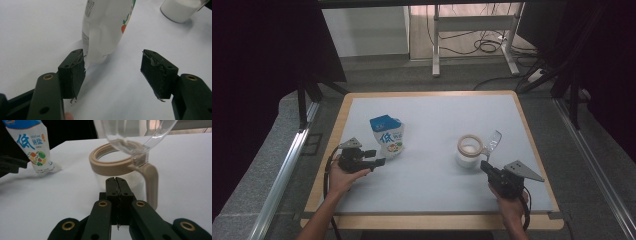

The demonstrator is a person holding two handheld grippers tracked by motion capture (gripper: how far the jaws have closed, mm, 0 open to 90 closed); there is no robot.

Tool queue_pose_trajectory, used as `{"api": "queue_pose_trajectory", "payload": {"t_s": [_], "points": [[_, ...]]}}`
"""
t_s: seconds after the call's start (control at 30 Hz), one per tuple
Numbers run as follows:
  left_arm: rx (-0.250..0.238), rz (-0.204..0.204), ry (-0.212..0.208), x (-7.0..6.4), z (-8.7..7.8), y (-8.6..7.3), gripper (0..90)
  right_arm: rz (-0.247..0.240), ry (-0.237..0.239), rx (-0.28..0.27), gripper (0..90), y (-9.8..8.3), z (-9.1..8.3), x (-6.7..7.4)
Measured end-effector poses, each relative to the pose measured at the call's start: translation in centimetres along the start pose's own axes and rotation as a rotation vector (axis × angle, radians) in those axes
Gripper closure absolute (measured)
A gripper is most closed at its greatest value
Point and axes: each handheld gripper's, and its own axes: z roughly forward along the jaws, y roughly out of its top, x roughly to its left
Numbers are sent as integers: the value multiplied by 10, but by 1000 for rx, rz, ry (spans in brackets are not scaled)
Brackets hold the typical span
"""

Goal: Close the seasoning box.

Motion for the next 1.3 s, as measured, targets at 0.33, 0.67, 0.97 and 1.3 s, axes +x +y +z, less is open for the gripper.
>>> {"api": "queue_pose_trajectory", "payload": {"t_s": [0.33, 0.67, 0.97, 1.3], "points": [[-4, -4, -8, 1, 3, -2, 356, 56, -78, -59, 898, 14, -2, -31], [-20, -15, -22, 2, 1, -8, 356, 58, -97, -103, 897, 28, -4, -35], [-27, -17, -19, 4, -2, -9, 356, 41, -97, -120, 897, 36, -3, -31], [-6, 0, -15, -1, 2, -9, 356, 24, -98, -130, 897, 41, 1, -25]]}}
